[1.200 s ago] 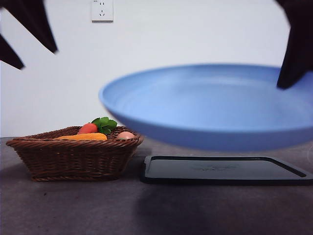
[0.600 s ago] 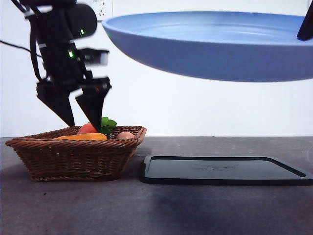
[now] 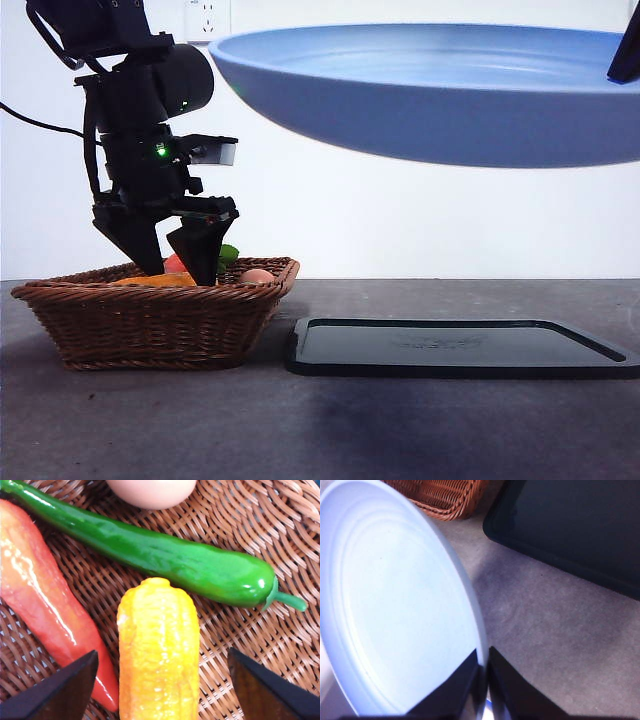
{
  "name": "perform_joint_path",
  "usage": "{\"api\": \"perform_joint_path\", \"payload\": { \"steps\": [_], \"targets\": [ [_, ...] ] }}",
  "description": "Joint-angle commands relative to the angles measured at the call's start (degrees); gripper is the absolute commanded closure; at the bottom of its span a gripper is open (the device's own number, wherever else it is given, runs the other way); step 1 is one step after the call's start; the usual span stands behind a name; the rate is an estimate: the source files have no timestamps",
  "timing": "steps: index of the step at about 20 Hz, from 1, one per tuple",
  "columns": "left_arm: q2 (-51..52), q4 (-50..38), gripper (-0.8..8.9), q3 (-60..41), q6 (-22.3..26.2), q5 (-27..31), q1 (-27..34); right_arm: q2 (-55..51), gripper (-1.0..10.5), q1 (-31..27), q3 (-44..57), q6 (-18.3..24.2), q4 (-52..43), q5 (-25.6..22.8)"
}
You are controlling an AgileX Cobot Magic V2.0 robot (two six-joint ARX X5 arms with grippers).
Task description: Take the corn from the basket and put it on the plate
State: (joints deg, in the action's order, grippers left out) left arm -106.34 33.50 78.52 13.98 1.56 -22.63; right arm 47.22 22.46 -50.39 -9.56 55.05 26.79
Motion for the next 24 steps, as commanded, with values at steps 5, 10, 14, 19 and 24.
{"api": "perform_joint_path", "payload": {
  "steps": [5,10,14,19,24],
  "targets": [
    [-3.06,0.42,3.98,1.27,0.31,0.15,-0.48,0.22,9.4,0.26,-1.11,-0.98,-0.98,0.15],
    [-3.3,0.42,4.67,1.27,0.24,0.17,-1.46,0.22,9.4,0.26,-1.11,-0.96,-1.03,0.13],
    [-3.3,1.64,6.38,1.27,-0.83,0.2,-1.51,0.22,9.4,0.26,-1.11,-0.96,-1.07,-0.31],
    [-2.47,4.66,6.75,1.97,-1.81,0.2,-1.09,0.28,9.4,0.13,-1.11,-0.98,-1.53,-1.7],
    [5.16,9.44,6.75,7.15,-5.29,-0.52,-1.09,4.63,9.4,-0.98,-1.11,-1.64,-4.33,-6.01]
  ]
}}
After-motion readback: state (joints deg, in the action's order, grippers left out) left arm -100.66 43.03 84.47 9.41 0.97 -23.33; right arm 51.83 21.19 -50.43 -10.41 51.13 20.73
